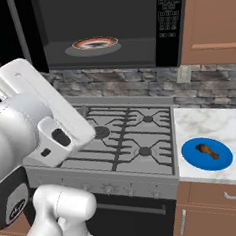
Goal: Pick the chicken drumstick from the counter and place it in the microwave. Then turn on the microwave.
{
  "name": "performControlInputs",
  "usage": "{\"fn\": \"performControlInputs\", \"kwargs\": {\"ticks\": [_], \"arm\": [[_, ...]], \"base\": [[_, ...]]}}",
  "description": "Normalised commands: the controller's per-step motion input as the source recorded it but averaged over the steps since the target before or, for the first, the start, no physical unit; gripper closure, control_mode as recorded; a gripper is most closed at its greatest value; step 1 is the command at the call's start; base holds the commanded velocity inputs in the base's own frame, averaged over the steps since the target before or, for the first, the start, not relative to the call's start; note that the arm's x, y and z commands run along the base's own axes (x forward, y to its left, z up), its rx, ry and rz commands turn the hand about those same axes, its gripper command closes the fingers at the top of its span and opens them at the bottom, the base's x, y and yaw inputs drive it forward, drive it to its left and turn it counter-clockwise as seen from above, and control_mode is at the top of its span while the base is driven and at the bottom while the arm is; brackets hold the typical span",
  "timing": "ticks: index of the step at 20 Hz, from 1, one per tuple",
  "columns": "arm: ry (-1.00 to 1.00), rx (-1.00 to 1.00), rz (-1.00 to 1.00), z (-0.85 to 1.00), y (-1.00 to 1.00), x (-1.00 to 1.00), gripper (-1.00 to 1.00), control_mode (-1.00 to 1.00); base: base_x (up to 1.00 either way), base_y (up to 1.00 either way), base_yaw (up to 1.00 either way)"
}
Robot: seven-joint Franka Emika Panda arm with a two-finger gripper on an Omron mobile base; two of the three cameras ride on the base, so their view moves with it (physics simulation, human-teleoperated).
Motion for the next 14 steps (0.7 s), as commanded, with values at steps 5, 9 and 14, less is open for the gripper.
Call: {"fn": "performControlInputs", "kwargs": {"ticks": [5,9,14], "arm": [[-0.12,0.61,0.11,-0.12,-0.16,0.11,-1.0,-1.0],[-0.17,0.58,0.06,-0.27,-0.02,0.17,-1.0,-1.0],[-0.2,0.45,0.01,-0.24,-0.02,0.26,-1.0,-1.0]], "base": [[0.0,0.0,0.0],[0.0,0.0,0.0],[0.0,0.0,0.0]]}}
